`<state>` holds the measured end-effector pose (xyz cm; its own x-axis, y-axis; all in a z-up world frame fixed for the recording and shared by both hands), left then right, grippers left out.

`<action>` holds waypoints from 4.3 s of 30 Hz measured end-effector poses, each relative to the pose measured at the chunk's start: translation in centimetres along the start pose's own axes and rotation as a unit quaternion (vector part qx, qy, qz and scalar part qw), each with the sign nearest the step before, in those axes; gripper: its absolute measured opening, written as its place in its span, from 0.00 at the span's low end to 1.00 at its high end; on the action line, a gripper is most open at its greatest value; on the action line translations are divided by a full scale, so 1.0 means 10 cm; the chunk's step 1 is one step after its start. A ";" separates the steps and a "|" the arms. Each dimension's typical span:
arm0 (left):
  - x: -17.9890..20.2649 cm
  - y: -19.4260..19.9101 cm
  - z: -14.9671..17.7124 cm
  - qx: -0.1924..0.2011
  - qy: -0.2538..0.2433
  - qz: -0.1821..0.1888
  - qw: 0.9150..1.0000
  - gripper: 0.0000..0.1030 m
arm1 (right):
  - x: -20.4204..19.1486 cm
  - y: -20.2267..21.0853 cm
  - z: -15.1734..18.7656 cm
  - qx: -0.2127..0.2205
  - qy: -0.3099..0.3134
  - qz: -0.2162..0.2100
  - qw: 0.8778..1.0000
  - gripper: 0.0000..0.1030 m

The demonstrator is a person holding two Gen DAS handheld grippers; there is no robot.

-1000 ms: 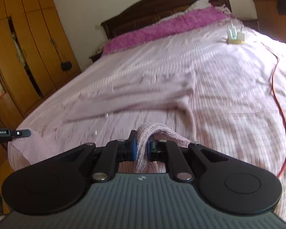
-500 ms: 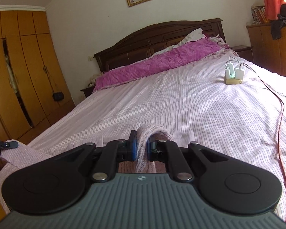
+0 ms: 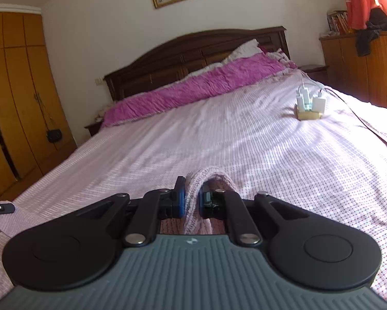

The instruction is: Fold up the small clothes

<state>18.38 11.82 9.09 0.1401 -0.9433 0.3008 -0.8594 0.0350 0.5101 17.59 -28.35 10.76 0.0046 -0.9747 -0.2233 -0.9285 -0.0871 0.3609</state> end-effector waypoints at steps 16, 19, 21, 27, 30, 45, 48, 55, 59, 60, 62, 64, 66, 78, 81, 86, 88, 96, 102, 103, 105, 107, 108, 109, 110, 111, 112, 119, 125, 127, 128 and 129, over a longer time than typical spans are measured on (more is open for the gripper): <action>-0.01 -1.16 0.38 -0.071 -0.061 -0.063 0.994 0.12 | 0.42 -1.25 0.73 -0.096 -0.034 0.049 0.994 0.12; 0.03 -1.17 0.40 -0.065 -0.080 -0.069 0.992 0.13 | 0.46 -1.29 0.75 -0.098 -0.035 0.044 0.994 0.12; 0.06 -1.14 0.39 -0.064 -0.085 -0.071 0.992 0.14 | 0.45 -1.27 0.75 -0.099 -0.039 0.041 0.993 0.13; 0.05 -0.97 0.35 -0.072 -0.074 -0.058 0.993 0.22 | 0.44 -1.07 0.64 -0.106 -0.056 0.034 0.992 0.25; 0.04 -0.84 0.34 -0.070 -0.071 -0.050 0.994 0.25 | 0.43 -0.94 0.62 -0.109 -0.061 0.033 0.992 0.31; 0.00 -0.42 0.47 -0.082 -0.064 -0.018 0.994 0.40 | 0.33 -0.45 0.62 -0.117 -0.075 0.005 0.990 0.48; -0.01 -0.50 0.51 -0.090 -0.060 -0.017 0.994 0.40 | 0.36 -0.56 0.66 -0.127 -0.085 0.009 0.988 0.48; -0.03 -0.69 0.42 -0.078 -0.044 0.001 0.996 0.36 | 0.41 -0.73 0.59 -0.129 -0.090 0.004 0.988 0.19; -0.03 -0.82 0.29 -0.077 -0.024 0.015 0.997 0.09 | 0.42 -0.79 0.43 -0.112 -0.082 -0.003 0.990 0.08; -0.01 -0.85 0.24 -0.070 -0.027 0.013 0.997 0.09 | 0.43 -0.81 0.39 -0.106 -0.082 -0.001 0.991 0.08; 0.05 -0.91 0.15 -0.054 -0.038 0.006 0.998 0.09 | 0.47 -0.88 0.31 -0.099 -0.089 0.003 0.991 0.08; 0.11 -0.99 0.07 -0.043 -0.050 -0.002 0.998 0.09 | 0.51 -0.99 0.25 -0.097 -0.099 0.008 0.990 0.08; 0.16 -1.09 0.01 -0.029 -0.068 -0.021 0.997 0.09 | 0.54 -1.13 0.23 -0.098 -0.103 0.018 0.990 0.08; 0.18 -1.09 -0.09 -0.029 -0.103 -0.042 0.993 0.12 | 0.58 -1.43 0.22 -0.101 -0.069 0.032 0.992 0.54; 0.14 -1.01 -0.03 -0.041 -0.109 -0.040 0.992 0.12 | 0.60 -1.25 0.16 -0.087 -0.048 0.029 0.995 0.58; 0.14 -0.93 0.07 -0.049 -0.122 -0.017 0.991 0.12 | 0.58 -1.01 0.16 -0.090 -0.042 0.008 0.995 0.59; 0.17 -0.97 0.09 -0.052 -0.128 -0.013 0.990 0.12 | 0.52 -0.95 0.19 -0.091 -0.040 -0.009 0.995 0.59; 0.17 -1.35 0.20 -0.084 -0.112 0.033 0.990 0.12 | 0.37 -1.16 0.54 -0.138 -0.021 -0.009 0.990 0.59; -0.04 -1.51 0.18 -0.083 -0.092 0.000 0.992 0.12 | 0.40 -1.27 0.67 -0.127 -0.012 -0.006 0.992 0.59; -0.04 -1.48 0.17 -0.082 -0.088 0.001 0.993 0.12 | 0.40 -1.27 0.67 -0.127 -0.013 -0.007 0.992 0.59; -0.03 -1.42 0.14 -0.076 -0.092 -0.005 0.993 0.12 | 0.42 -1.25 0.66 -0.126 -0.018 -0.009 0.992 0.59; -0.04 -1.34 0.11 -0.066 -0.101 -0.019 0.992 0.12 | 0.43 -1.21 0.62 -0.124 -0.030 -0.010 0.992 0.59; -0.04 -1.29 0.10 -0.061 -0.105 -0.022 0.992 0.12 | 0.44 -1.17 0.60 -0.121 -0.038 -0.011 0.992 0.59; -0.05 -1.25 0.08 -0.059 -0.109 -0.024 0.992 0.12 | 0.45 -1.13 0.58 -0.119 -0.047 -0.013 0.992 0.59; -0.06 -1.22 0.06 -0.058 -0.112 -0.028 0.992 0.12 | 0.46 -1.08 0.56 -0.116 -0.052 -0.013 0.992 0.59; -0.06 -1.17 0.04 -0.057 -0.115 -0.033 0.991 0.12 | 0.47 -1.02 0.55 -0.112 -0.056 -0.013 0.992 0.59; -0.06 -1.13 0.02 -0.056 -0.116 -0.035 0.991 0.12 | 0.48 -0.95 0.53 -0.109 -0.058 -0.013 0.992 0.59; -0.06 -0.71 0.04 -0.071 -0.120 -0.037 0.990 0.12 | 0.62 -0.47 0.55 -0.107 -0.067 0.003 0.992 0.59; -0.09 -0.41 0.22 -0.111 -0.108 -0.043 0.987 0.39 | 0.76 -0.18 0.64 -0.117 -0.092 0.003 0.989 0.60; -0.09 -0.31 0.28 -0.112 -0.112 -0.048 0.986 0.41 | 0.76 -0.10 0.67 -0.121 -0.097 0.001 0.988 0.60; -0.10 -0.26 0.32 -0.116 -0.115 -0.051 0.985 0.41 | 0.76 -0.07 0.69 -0.122 -0.100 -0.001 0.987 0.60; -0.10 -0.22 0.35 -0.120 -0.116 -0.054 0.984 0.41 | 0.76 -0.05 0.70 -0.123 -0.103 -0.002 0.987 0.60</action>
<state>18.45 11.57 4.86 0.0847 -0.9948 0.0558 -0.7005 -0.0196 0.7134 15.46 -34.30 2.56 -0.0900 -0.9141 -0.3953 -0.8099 -0.1638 0.5633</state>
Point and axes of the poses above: each gripper's, at about its wrist camera, not at the fingertips, and y roughly against the way its jaws point, x to its right, z to its underside, the point moved 4 cm from there along -y, roughly the way its jaws point, and after that the axes turned 3 degrees about y, right-handed, at the moved point
